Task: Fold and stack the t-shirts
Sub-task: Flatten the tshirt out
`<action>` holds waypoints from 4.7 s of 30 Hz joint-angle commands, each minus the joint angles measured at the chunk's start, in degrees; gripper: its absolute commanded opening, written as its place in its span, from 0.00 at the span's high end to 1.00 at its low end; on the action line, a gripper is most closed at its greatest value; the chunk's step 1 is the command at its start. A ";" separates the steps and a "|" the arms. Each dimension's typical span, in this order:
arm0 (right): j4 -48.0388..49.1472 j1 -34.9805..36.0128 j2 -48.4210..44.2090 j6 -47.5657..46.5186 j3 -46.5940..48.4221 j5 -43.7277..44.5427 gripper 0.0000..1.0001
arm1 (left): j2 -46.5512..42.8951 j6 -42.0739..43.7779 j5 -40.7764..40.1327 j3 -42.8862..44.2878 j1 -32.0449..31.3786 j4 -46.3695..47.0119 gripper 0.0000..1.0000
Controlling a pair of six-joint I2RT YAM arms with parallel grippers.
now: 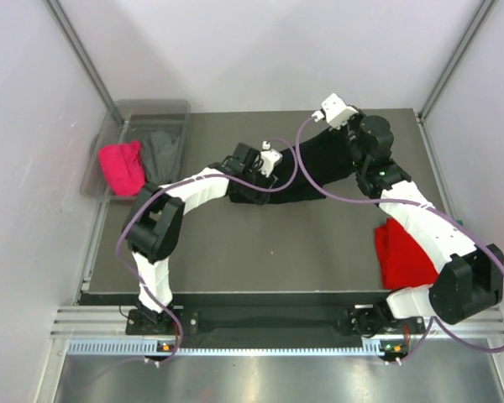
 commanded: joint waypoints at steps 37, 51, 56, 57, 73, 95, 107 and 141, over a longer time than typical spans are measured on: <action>-23.13 -13.45 -33.73 20.52 -1.71 -10.35 1.00 | -37.50 18.44 0.47 2.63 6.68 -11.95 1.00; -12.92 -15.74 -18.87 21.12 -12.01 -12.01 1.00 | -29.48 15.27 -5.61 -11.61 4.49 -1.67 0.46; -12.57 -15.74 -20.19 22.79 -14.38 -13.16 1.00 | -35.99 25.70 -2.53 -19.02 2.81 -22.43 0.50; -12.75 -15.74 -20.02 23.15 -14.56 -13.51 1.00 | -36.35 26.78 -2.44 -19.90 2.72 -25.77 0.48; -14.68 -15.74 -18.43 26.76 -14.47 -15.62 1.00 | -29.33 27.15 3.10 -26.50 1.85 -34.15 0.44; -13.98 -15.74 -18.08 27.02 -15.53 -16.32 1.00 | -20.18 19.85 -3.67 -27.74 -4.31 -23.60 1.00; -20.56 -15.74 -27.21 27.72 -13.51 -16.59 1.00 | -39.33 22.05 0.63 -11.48 -2.12 -39.16 1.00; -10.11 -20.66 0.90 32.81 -5.41 -18.78 1.00 | -20.10 27.94 -10.61 -12.80 8.61 -5.67 0.48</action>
